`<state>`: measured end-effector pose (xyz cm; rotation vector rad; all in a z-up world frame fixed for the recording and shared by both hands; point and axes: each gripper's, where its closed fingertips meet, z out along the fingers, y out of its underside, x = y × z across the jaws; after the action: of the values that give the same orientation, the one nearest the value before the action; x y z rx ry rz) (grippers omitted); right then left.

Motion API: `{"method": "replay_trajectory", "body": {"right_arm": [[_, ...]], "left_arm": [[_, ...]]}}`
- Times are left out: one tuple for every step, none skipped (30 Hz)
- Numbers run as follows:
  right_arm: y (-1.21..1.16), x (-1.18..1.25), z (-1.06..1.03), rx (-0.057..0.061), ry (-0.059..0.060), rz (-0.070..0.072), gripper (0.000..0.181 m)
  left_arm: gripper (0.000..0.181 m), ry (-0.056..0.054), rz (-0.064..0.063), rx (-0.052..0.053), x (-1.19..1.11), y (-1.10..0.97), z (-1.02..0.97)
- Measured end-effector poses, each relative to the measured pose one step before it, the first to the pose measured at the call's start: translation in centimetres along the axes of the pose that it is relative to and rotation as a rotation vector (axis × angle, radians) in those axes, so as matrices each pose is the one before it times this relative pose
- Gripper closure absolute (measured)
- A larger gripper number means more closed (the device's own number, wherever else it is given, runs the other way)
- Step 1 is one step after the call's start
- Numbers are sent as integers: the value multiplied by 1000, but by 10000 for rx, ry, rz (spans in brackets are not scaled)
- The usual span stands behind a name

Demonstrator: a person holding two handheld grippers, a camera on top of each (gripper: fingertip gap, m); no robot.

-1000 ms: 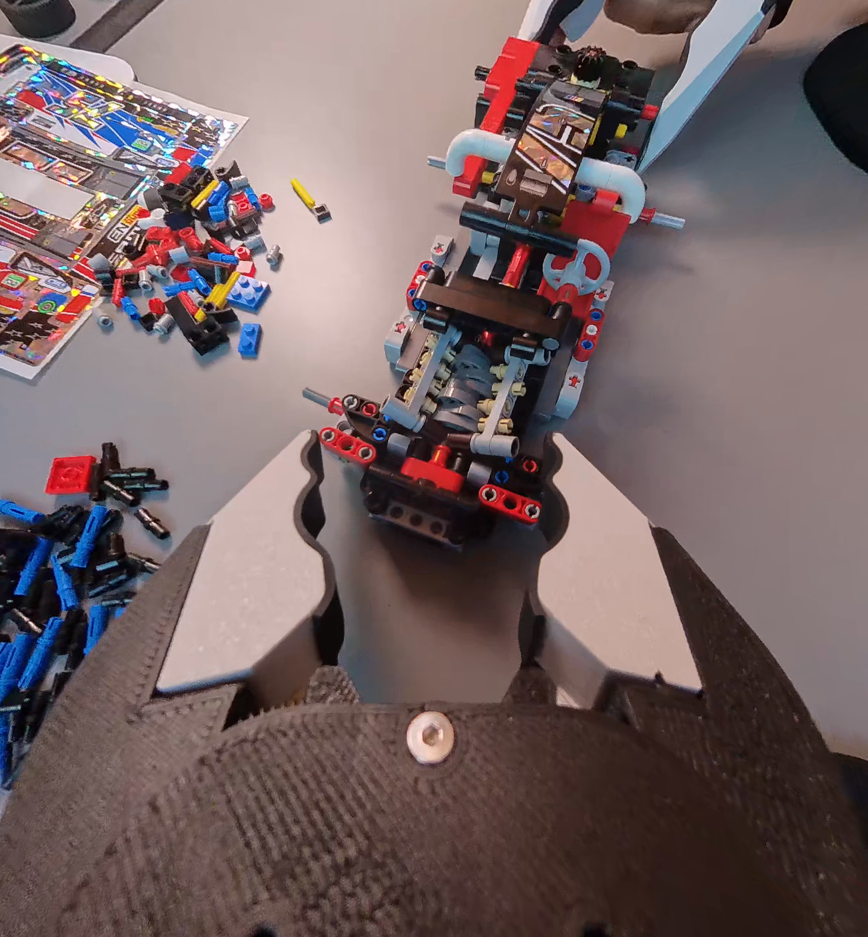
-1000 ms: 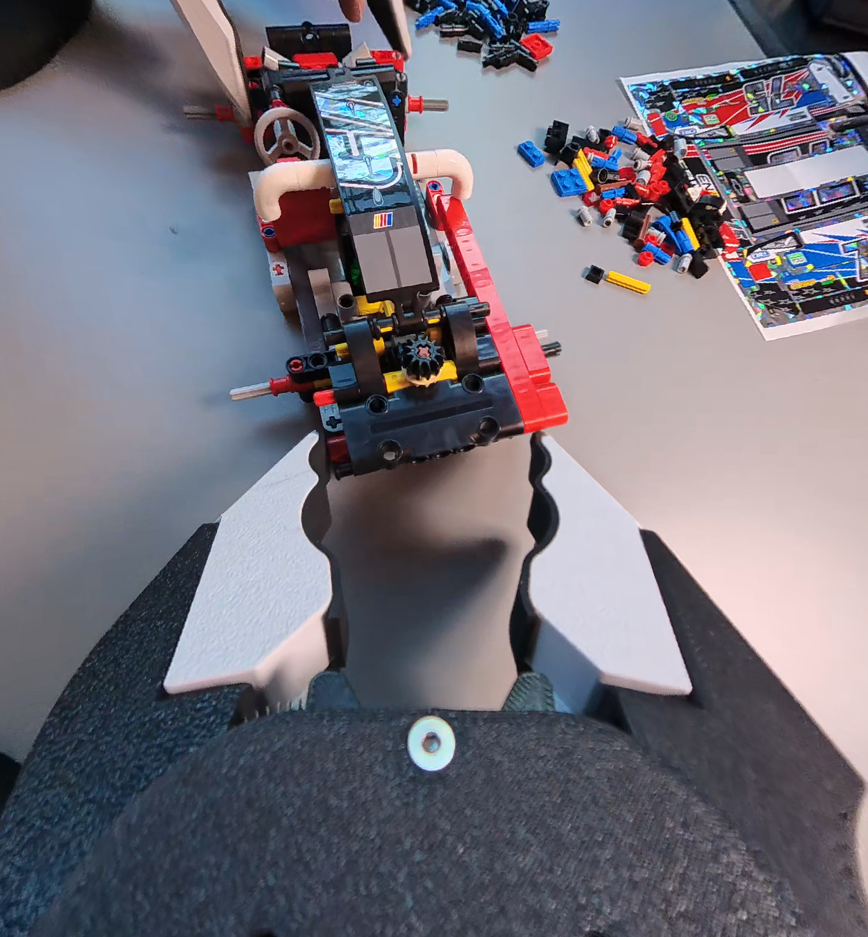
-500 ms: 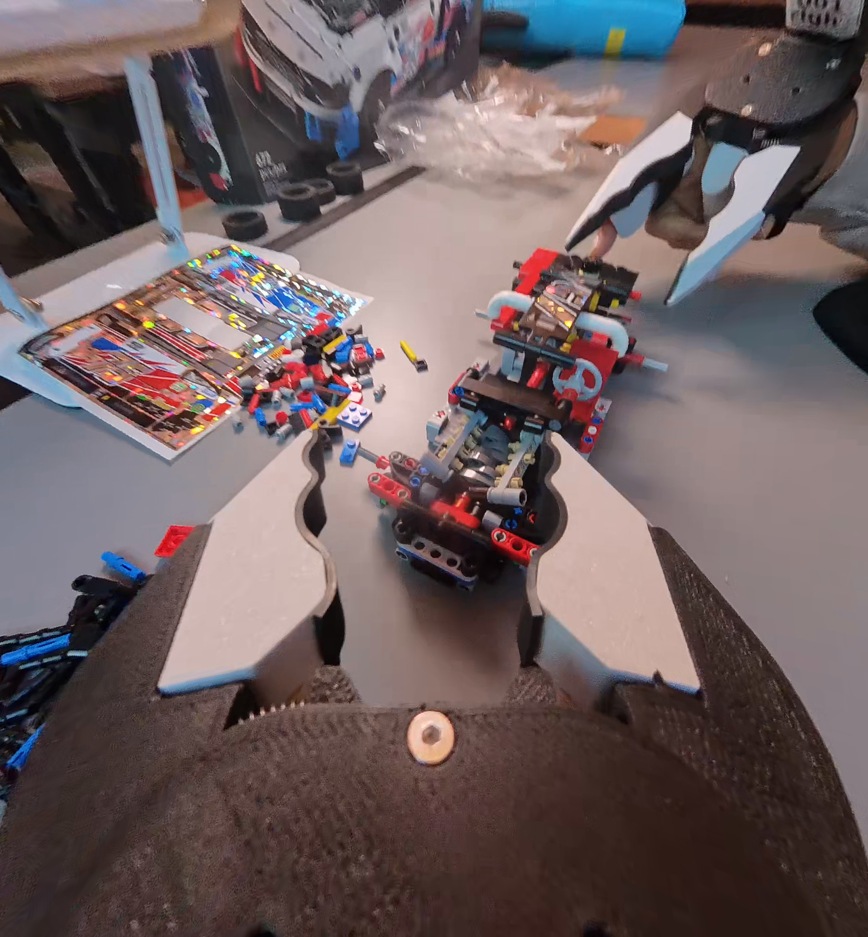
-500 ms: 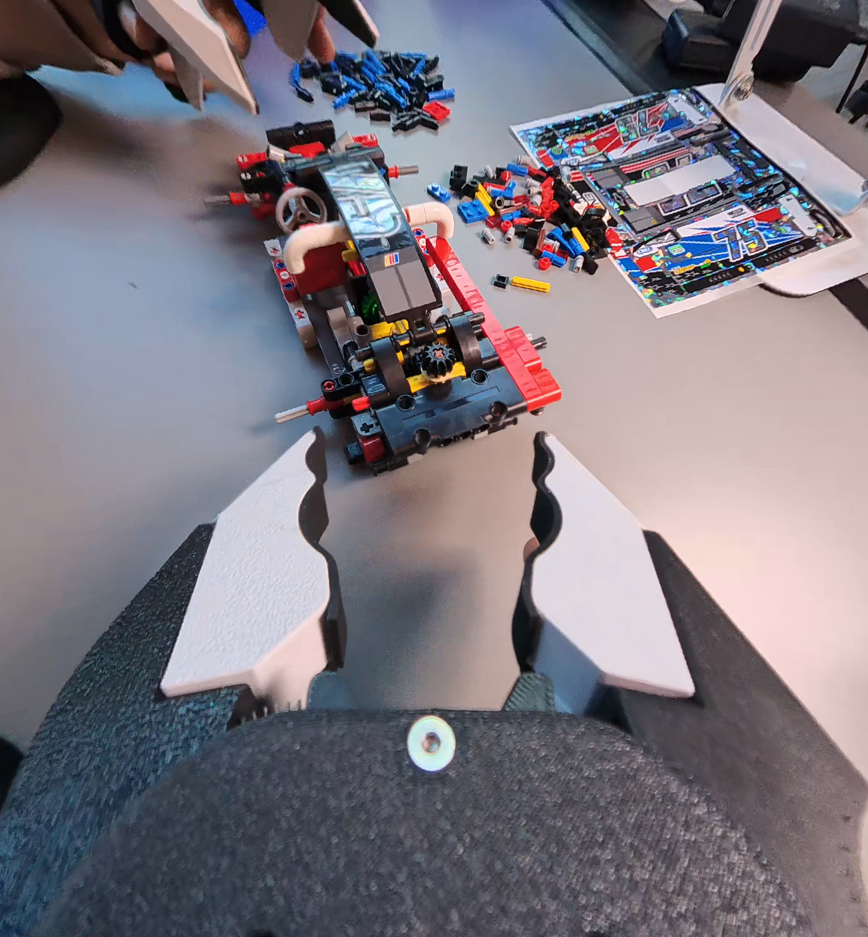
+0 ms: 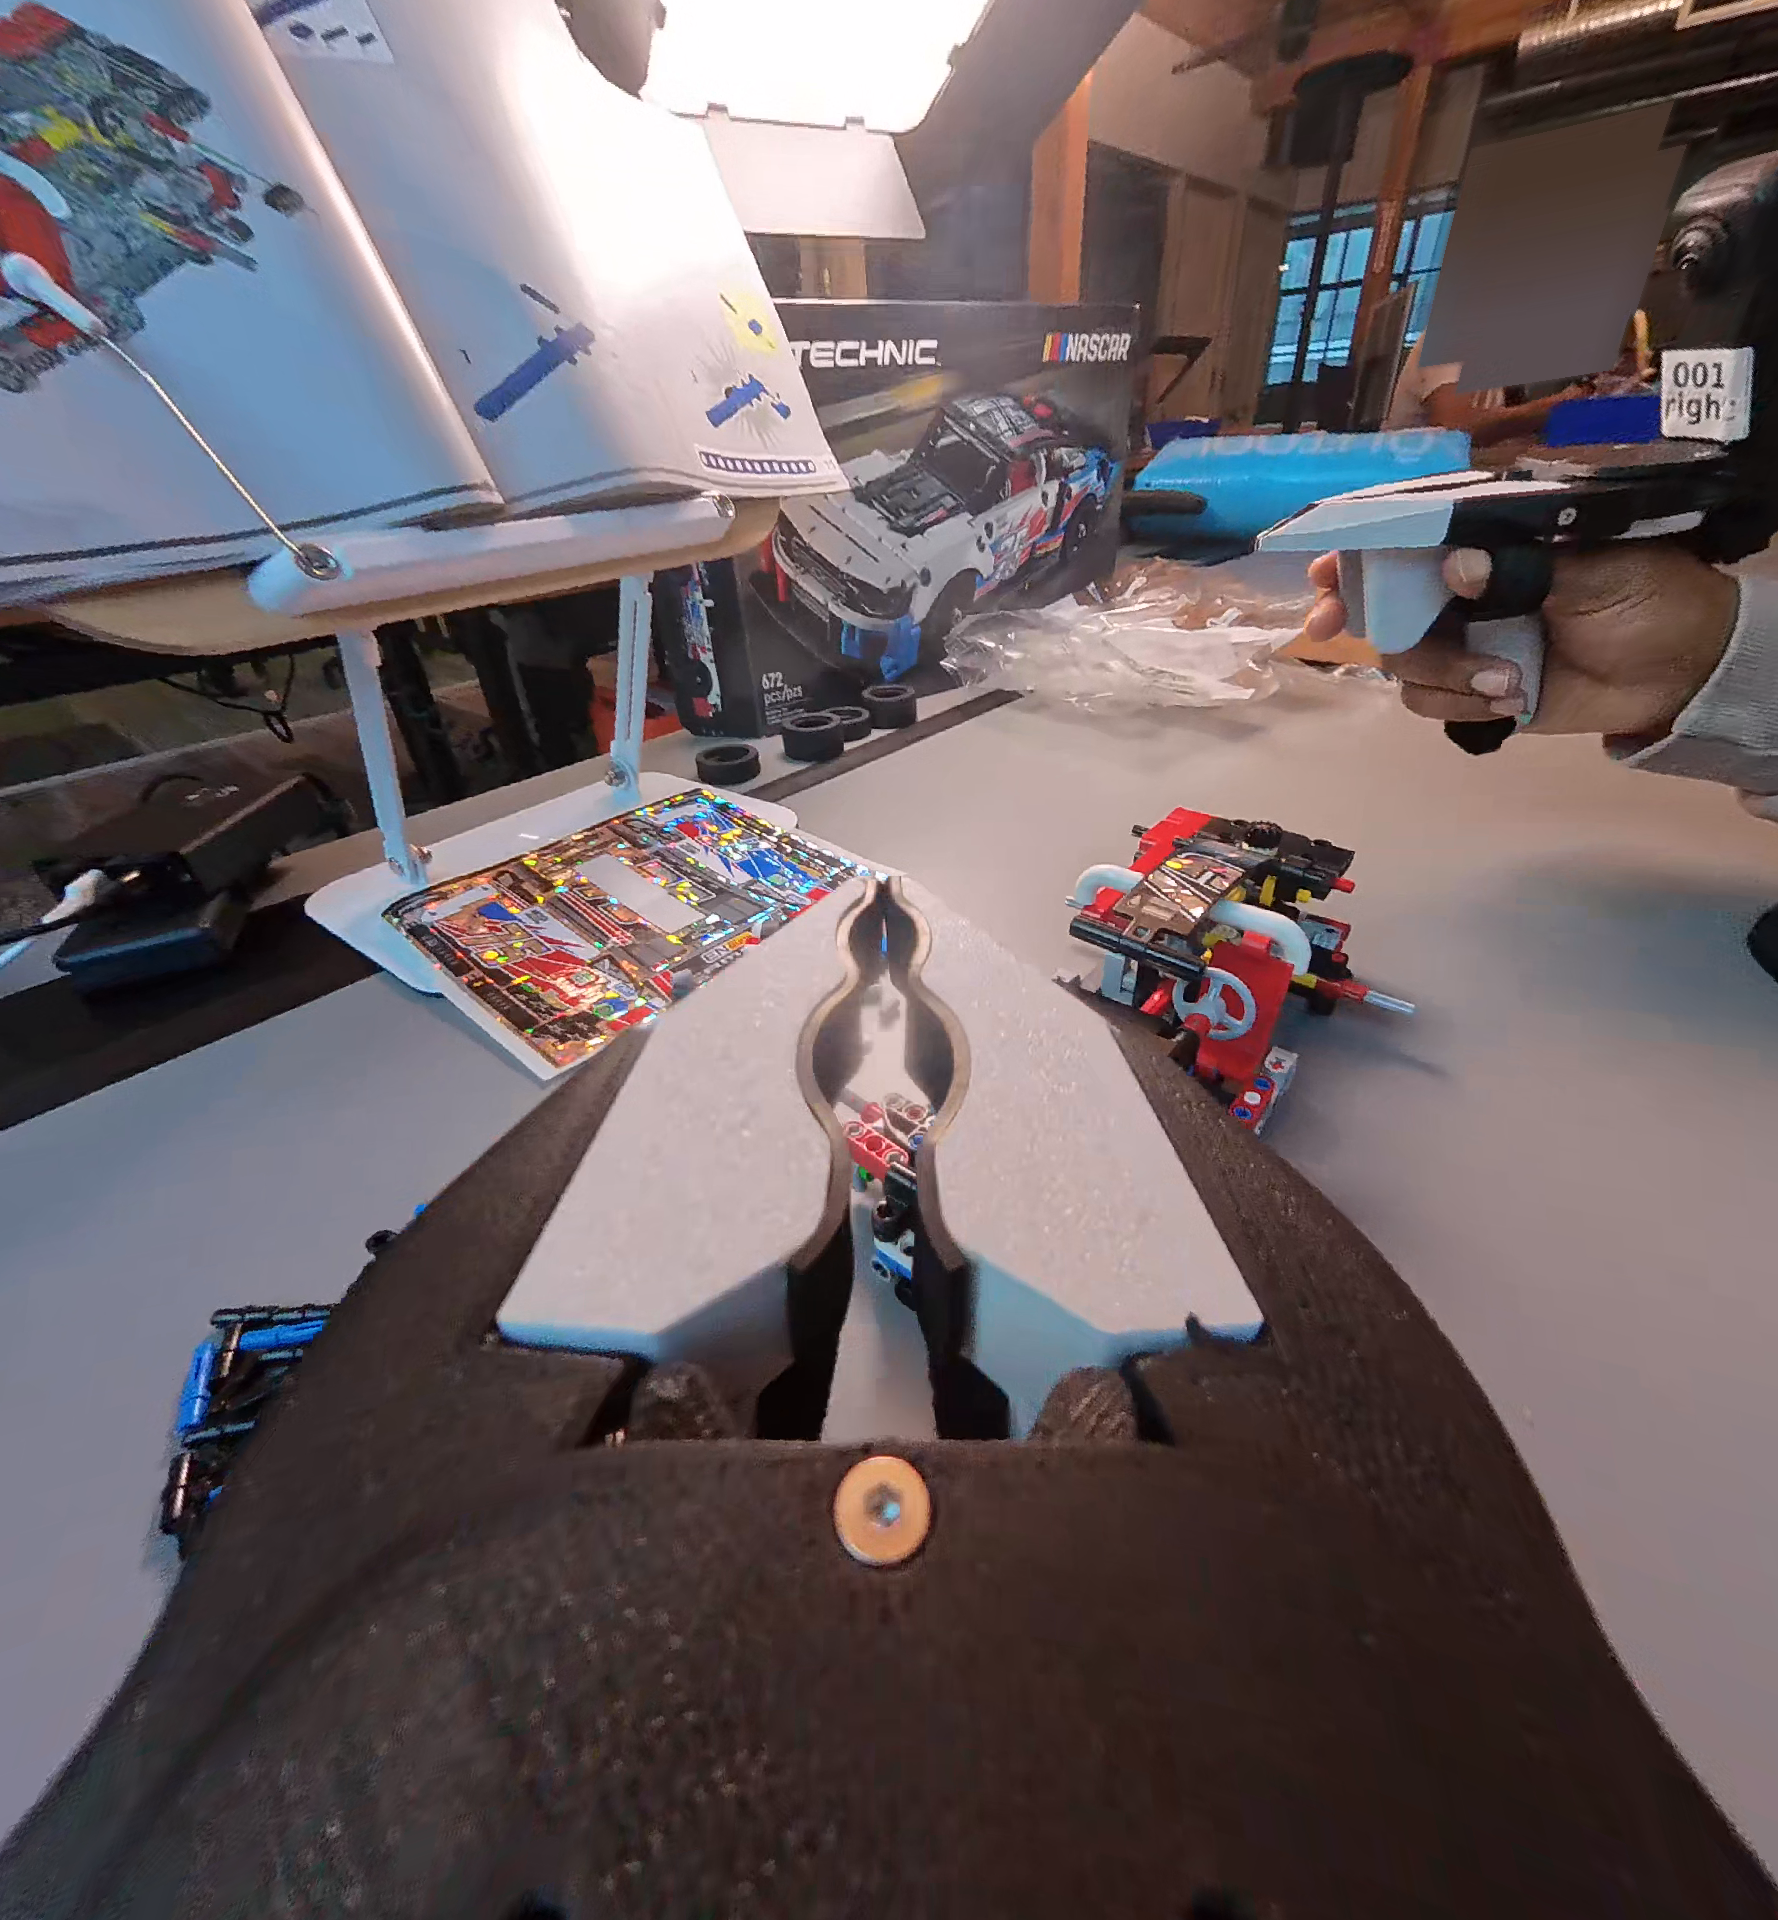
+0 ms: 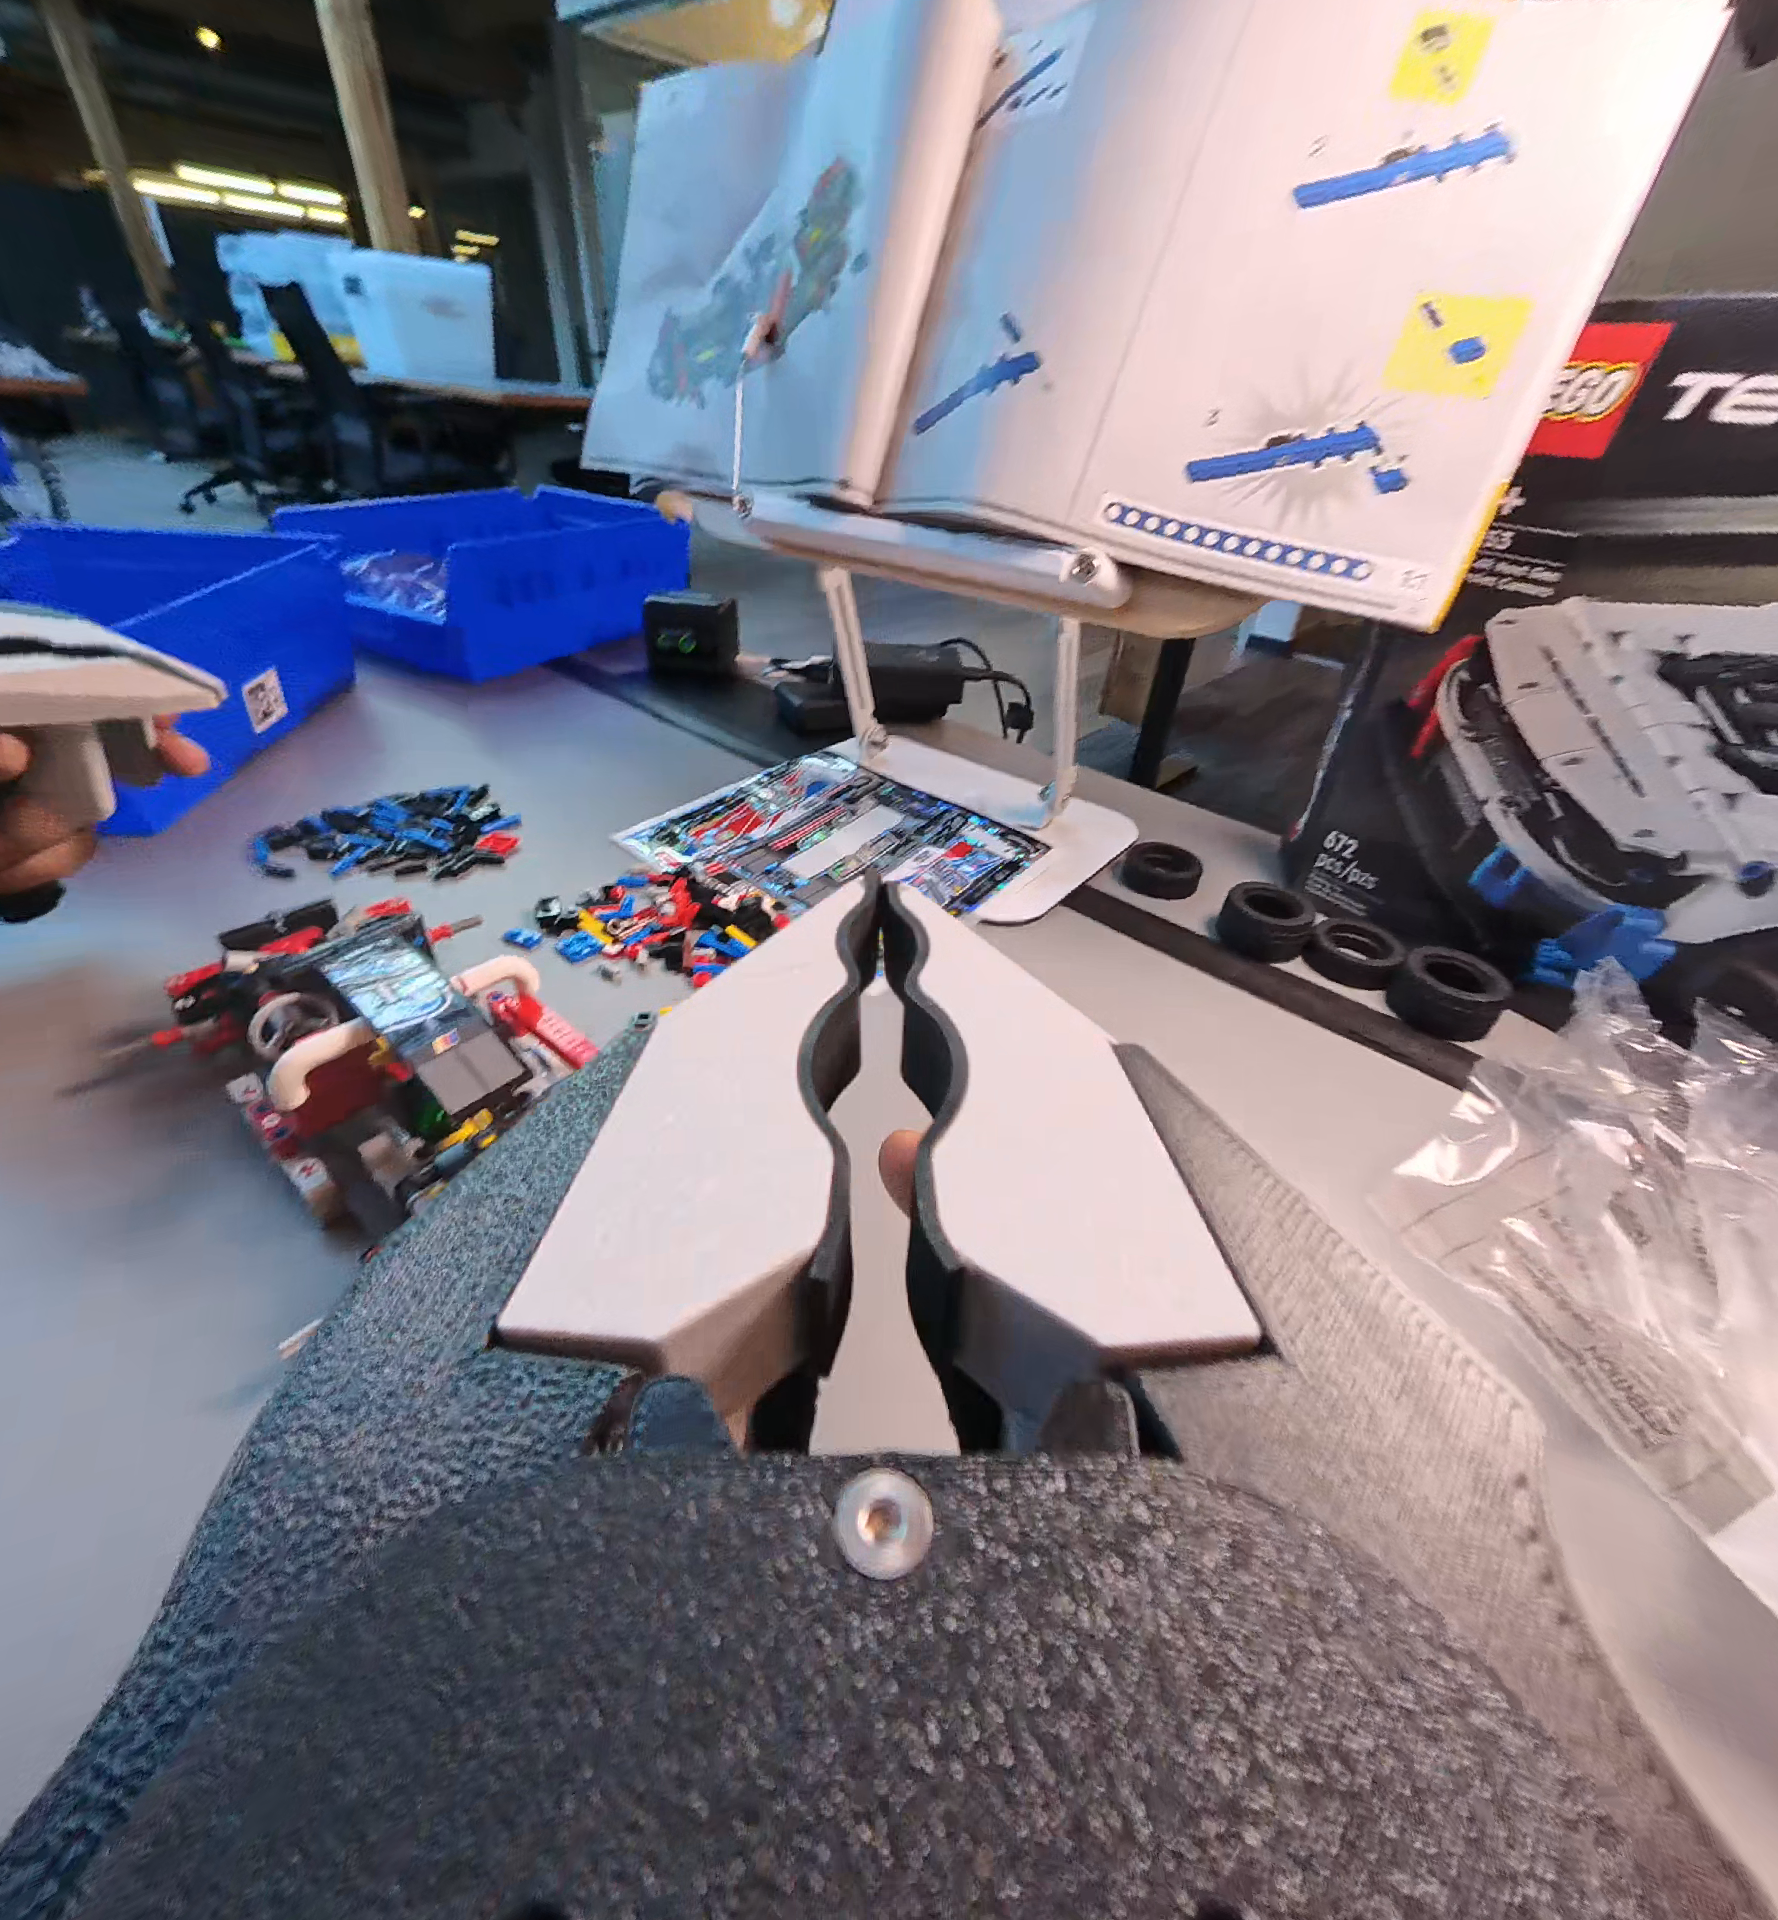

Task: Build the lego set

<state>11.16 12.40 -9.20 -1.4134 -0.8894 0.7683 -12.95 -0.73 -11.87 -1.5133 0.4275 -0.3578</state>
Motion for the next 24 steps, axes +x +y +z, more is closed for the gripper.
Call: {"method": "replay_trajectory", "body": {"right_arm": [[-460,674,351,181,258,103,181],[-390,663,491,124,298,29,181],[-442,587,637,164,300,-61,181],[-359,430,798,131,232,-113,181],[-190,342,991,13,196,-125,181],[-41,342,1170,-116,211,-97,181],[-147,216,1279,-86,140,-111,179],[-279,-41,1399,-30,-42,-161,172],[-176,40,1520,-155,-16,-159,163],[-249,116,1576,-162,8,-165,154],[-441,128,1573,-61,-4,-245,144],[-331,305,1604,-159,85,-286,134],[-275,313,1583,-223,55,-245,127],[-443,317,1469,-87,44,-139,120],[-501,234,1371,-50,-11,-41,117],[-495,111,1284,-98,-54,15,112],[-657,-18,1151,-54,-68,13,110],[-877,-181,1021,53,-77,-72,110],[-1035,-228,930,110,-12,-162,112],[-1167,-509,859,171,-106,-256,119],[-1362,-901,801,277,-280,-343,126],[-1375,-1092,811,260,-321,-405,133],[-1232,-981,893,149,-211,-443,139],[-1103,-725,964,72,-41,-401,147]], "left_arm": [[181,-183,-24,172,-310,-330,-158],[181,-217,12,160,-383,-319,-174],[181,-189,50,150,-361,-301,-182],[181,-123,35,106,-303,-228,-149],[181,-135,2,84,-347,-153,-133],[181,-122,-18,66,-330,-86,-109],[181,3,-47,13,-150,-6,-62],[181,91,-83,-34,-6,74,-34],[181,113,-70,-19,55,49,-40],[181,94,-26,-12,77,46,-45],[181,43,23,-32,40,83,-39],[181,30,59,-50,51,109,-26],[181,53,71,-44,115,77,-34],[181,63,67,-27,140,42,-39],[181,40,57,-6,119,11,-32],[181,64,43,-11,157,11,-4],[181,98,25,-42,196,78,18],[181,72,25,-38,156,82,30],[181,54,37,-17,136,61,41],[181,85,29,-34,161,88,51],[181,122,5,-69,212,160,83],[181,113,-6,-67,183,168,84],[181,71,4,-39,128,126,65],[181,61,9,-34,110,98,47]]}}
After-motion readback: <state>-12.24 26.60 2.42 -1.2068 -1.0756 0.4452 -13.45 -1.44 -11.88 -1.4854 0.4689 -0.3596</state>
